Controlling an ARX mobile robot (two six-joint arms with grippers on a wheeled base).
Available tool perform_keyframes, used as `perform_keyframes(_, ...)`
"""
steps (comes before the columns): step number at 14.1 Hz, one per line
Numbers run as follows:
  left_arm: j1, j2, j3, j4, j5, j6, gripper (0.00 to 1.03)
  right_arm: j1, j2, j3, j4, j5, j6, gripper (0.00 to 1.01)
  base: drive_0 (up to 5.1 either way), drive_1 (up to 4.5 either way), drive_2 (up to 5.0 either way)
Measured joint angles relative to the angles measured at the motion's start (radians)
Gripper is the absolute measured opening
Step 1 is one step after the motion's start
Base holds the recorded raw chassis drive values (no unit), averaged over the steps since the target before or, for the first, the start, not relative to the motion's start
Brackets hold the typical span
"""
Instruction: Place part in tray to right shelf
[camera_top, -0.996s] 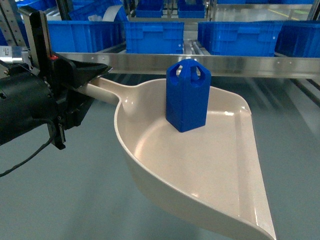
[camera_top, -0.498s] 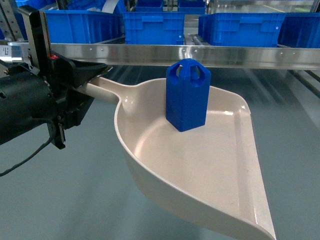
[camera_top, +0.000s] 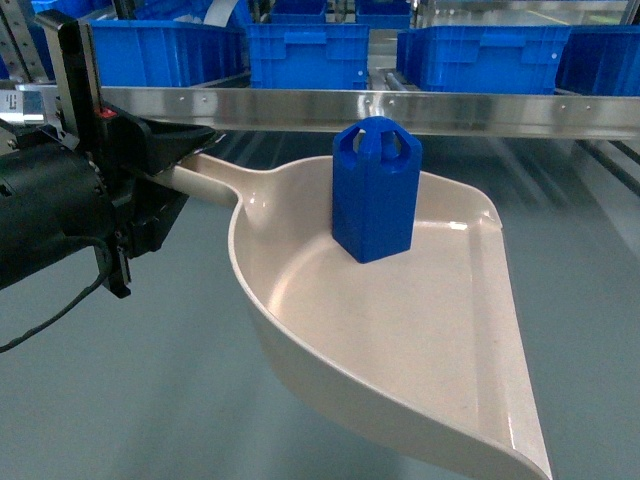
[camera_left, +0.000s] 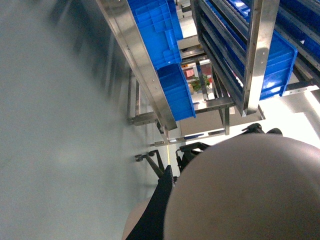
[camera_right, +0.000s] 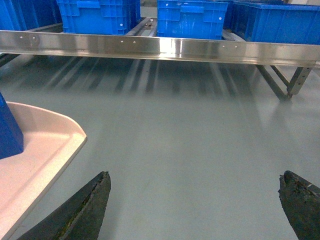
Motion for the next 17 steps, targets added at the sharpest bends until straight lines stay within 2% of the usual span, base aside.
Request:
perform_keyframes(11, 0.000, -0.001, -0.001, 0.000, 0.000, 0.000, 0.14, 0.000, 0.000, 0.000, 0.000, 0.000, 0.000, 0.98, 0.0, 3.99, -4.0)
perform_keyframes(17, 0.002, -0.001, -0.001, 0.001, 0.000, 0.000, 0.14, 0.000, 0.002, 0.000, 0.001, -0.002, 0.000, 0.98, 2.2, 2.55, -4.9)
